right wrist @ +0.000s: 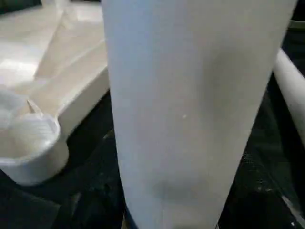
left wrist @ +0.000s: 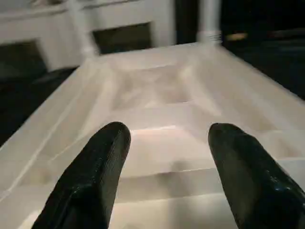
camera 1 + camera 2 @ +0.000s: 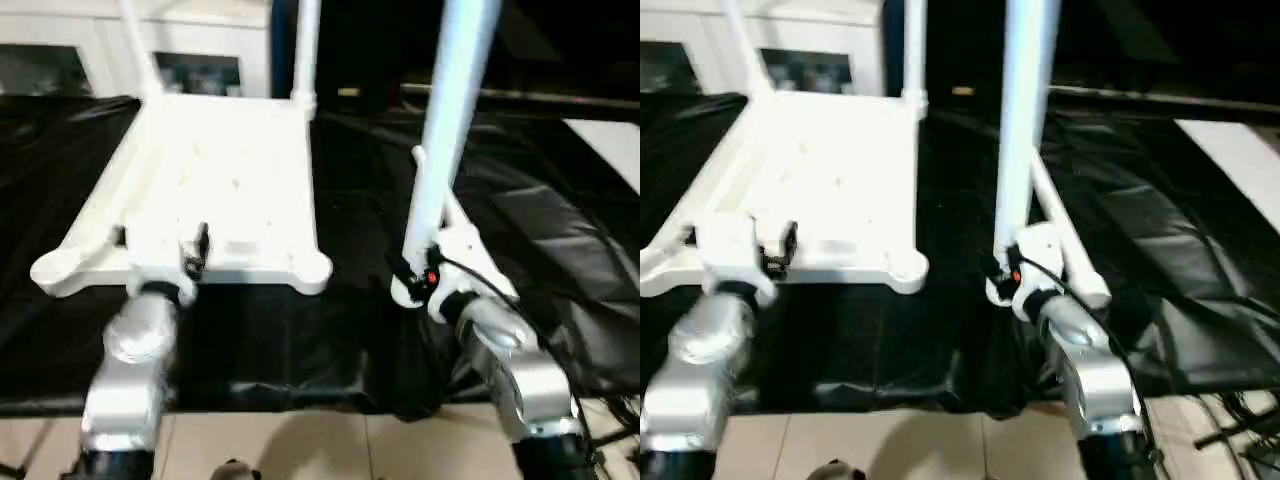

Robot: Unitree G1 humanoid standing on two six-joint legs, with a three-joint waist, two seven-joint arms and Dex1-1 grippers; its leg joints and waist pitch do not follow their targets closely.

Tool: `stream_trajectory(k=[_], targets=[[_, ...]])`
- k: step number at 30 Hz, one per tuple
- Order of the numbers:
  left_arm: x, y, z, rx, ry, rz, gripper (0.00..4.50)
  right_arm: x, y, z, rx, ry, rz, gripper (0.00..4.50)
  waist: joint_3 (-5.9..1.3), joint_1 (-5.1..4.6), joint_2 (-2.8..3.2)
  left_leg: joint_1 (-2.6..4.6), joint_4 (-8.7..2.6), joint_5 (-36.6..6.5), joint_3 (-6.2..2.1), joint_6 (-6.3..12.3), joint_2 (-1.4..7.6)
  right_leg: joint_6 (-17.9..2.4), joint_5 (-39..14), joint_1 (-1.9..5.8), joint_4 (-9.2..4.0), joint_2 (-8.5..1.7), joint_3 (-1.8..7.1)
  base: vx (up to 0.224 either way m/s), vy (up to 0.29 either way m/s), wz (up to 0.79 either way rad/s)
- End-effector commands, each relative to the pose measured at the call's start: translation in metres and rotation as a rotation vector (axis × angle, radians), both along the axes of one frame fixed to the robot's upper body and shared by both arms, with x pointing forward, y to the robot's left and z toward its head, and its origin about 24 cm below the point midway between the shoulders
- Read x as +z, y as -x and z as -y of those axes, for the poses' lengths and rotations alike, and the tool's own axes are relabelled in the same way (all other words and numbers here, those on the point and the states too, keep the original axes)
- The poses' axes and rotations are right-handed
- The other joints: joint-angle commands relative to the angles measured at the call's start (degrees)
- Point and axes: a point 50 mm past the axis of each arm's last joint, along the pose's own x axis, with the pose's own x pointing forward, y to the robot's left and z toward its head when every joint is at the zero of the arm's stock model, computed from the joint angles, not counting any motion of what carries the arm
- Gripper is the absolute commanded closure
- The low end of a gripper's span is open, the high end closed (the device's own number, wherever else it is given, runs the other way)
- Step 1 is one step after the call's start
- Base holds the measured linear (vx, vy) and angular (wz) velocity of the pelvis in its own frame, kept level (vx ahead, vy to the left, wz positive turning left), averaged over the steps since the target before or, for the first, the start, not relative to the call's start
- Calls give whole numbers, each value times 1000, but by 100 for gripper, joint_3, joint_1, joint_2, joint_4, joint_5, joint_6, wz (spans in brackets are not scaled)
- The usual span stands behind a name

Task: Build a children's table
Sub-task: Pick table leg

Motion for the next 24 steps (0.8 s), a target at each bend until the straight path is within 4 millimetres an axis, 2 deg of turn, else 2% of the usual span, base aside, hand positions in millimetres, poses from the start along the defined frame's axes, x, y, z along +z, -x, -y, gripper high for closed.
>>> stream_trajectory(k=[1,3,4,5,6,7,9,10,11,12,13,14,16,17,18,19,20,21,22,23,24], targets=[[8,0,10,-34,5,24,134,7,-5,1,-12,-17,44,257,-336,-20,26,113,-462,-1911,-88,-199,156,-324,-2241,170,-599,-434,278,0,0,0],[7,-3,16,-61,17,2,134,7,-7,-2,2,0,49,257,-338,-33,63,117,-456,-1958,-90,-228,140,-314,-2184,154,-607,-419,281,0,0,0],[7,-5,18,-79,11,10,134,7,-7,-3,10,8,54,257,-348,-36,163,132,-449,-2015,-100,-257,130,-329,-2104,142,-596,-415,285,0,0,0],[7,-7,20,-84,5,21,134,7,-7,-3,15,15,59,257,-355,-50,83,123,-446,-2017,-89,-240,121,-320,-1982,150,-617,-389,282,0,0,0],[8,-8,21,-89,5,29,134,7,-6,-3,22,21,63,257,-366,-35,178,125,-446,-2009,-105,-258,118,-355,-1884,162,-588,-397,286,0,0,0],[8,-8,21,-90,6,36,134,6,-4,-2,30,28,68,257,-369,-53,180,94,-452,-1975,-108,-253,119,-387,-1715,187,-577,-390,284,0,0,0],[7,-9,19,-82,6,37,134,6,-4,-1,34,35,69,257,-394,-45,151,87,-436,-1867,-97,-219,118,-456,-1499,209,-553,-389,290,0,0,0],[7,-9,16,-64,20,37,134,4,-2,-1,58,49,58,257,-408,-50,171,77,-431,-1724,-97,-203,124,-537,-1258,224,-519,-386,293,0,0,0],[8,-9,15,-61,24,36,134,4,-3,-1,73,80,66,257,-383,1,93,-245,-535,-1593,-302,126,7,-633,-1054,473,-423,-515,49,5,-5,21],[8,-10,15,-62,31,37,134,3,-3,-2,85,94,65,257,-419,-64,197,-230,-510,-1507,-398,522,-9,-740,-936,457,-485,-542,-93,5,-5,21],[9,-10,16,-63,41,36,134,3,-3,-2,85,97,65,257,-435,-80,266,-230,-433,-1296,-496,847,-37,-1030,-733,493,-492,-615,-197,-5,-6,49],[9,-10,18,-68,42,37,134,3,-4,-1,73,81,61,257,-423,-130,257,-281,-406,-1130,-563,1055,-53,-1225,-608,535,-501,-623,-297,16,-7,49],[9,-11,19,-72,42,38,134,3,-5,-1,64,65,57,257,-411,-111,290,-297,-393,-1058,-627,1134,-74,-1299,-614,572,-489,-624,-375,19,-10,48],[8,-10,21,-82,50,38,134,3,-4,-1,65,45,56,257,-438,-185,340,5,-313,-1223,-498,926,172,-1217,-771,368,-553,-570,-181,20,-8,26],[8,-10,21,-86,51,38,134,3,-4,-1,65,45,56,257,-382,-109,301,-15,-385,-1525,-400,531,205,-1161,-1076,413,-548,-606,-118,20,-8,26],[8,-10,22,-91,53,37,134,3,-4,-1,66,50,56,257,-362,-59,275,21,-445,-1887,-317,167,214,-978,-1394,380,-572,-588,-86,0,0,0],[7,-10,22,-91,55,39,134,3,-4,-1,72,50,57,257,-359,-39,216,68,-462,-2038,-285,51,232,-909,-1517,346,-597,-586,-66,0,0,0],[7,-10,21,-85,55,39,134,2,-4,-1,80,54,58,257,-345,-33,245,80,-499,-2221,-265,-115,216,-798,-1680,342,-584,-576,-38,0,0,0],[7,-10,20,-81,59,41,134,2,-4,-2,89,57,58,257,-343,-44,216,84,-534,-2431,-261,-219,213,-660,-1901,362,-582,-575,-16,0,0,0],[8,-10,19,-75,62,41,134,2,-3,-3,108,70,61,257,-344,-47,224,106,-546,-2616,-256,-269,207,-583,-2070,365,-595,-571,2,0,0,0],[8,-10,19,-75,62,41,134,1,-3,-3,112,73,61,257,-340,-64,226,169,-560,-3000,-259,-323,190,-445,-2442,359,-642,-569,25,0,0,0]])
